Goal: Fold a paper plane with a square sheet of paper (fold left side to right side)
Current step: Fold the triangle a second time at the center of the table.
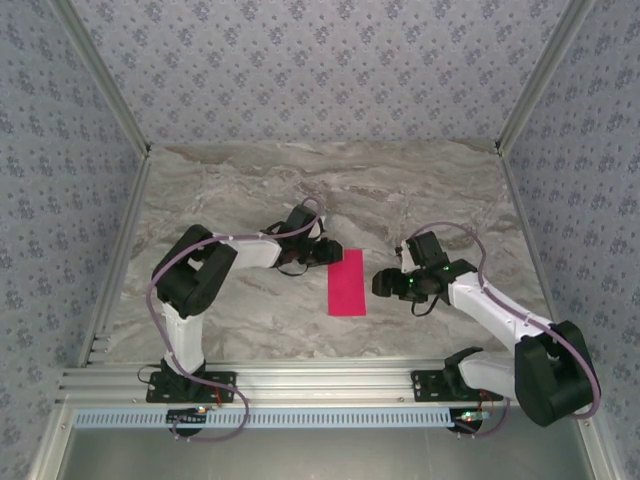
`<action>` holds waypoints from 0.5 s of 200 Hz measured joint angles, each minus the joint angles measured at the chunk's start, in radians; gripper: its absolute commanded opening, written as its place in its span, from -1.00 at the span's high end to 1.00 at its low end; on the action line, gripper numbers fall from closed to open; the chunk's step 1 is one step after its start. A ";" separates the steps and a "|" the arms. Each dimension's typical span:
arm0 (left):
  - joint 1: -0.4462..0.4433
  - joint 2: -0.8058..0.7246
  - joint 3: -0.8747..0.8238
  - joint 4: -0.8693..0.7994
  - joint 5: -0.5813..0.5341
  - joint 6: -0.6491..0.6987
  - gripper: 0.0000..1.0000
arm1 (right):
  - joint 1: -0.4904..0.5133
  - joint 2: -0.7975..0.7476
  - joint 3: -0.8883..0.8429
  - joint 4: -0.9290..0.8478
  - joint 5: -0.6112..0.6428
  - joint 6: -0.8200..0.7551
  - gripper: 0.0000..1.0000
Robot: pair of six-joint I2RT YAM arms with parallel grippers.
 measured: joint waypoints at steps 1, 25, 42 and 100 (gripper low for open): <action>0.000 0.000 0.000 0.000 0.000 0.000 0.32 | 0.000 0.001 0.000 0.000 -0.001 0.000 -0.37; -0.004 -0.008 -0.012 0.010 -0.008 0.000 0.31 | 0.000 0.050 0.007 0.003 -0.045 0.000 -0.35; -0.010 -0.030 -0.035 0.010 -0.014 0.000 0.25 | 0.000 0.066 0.008 0.004 -0.048 0.001 -0.35; -0.055 -0.182 -0.099 -0.038 -0.018 -0.002 0.21 | 0.000 0.080 0.022 0.008 -0.048 0.005 -0.36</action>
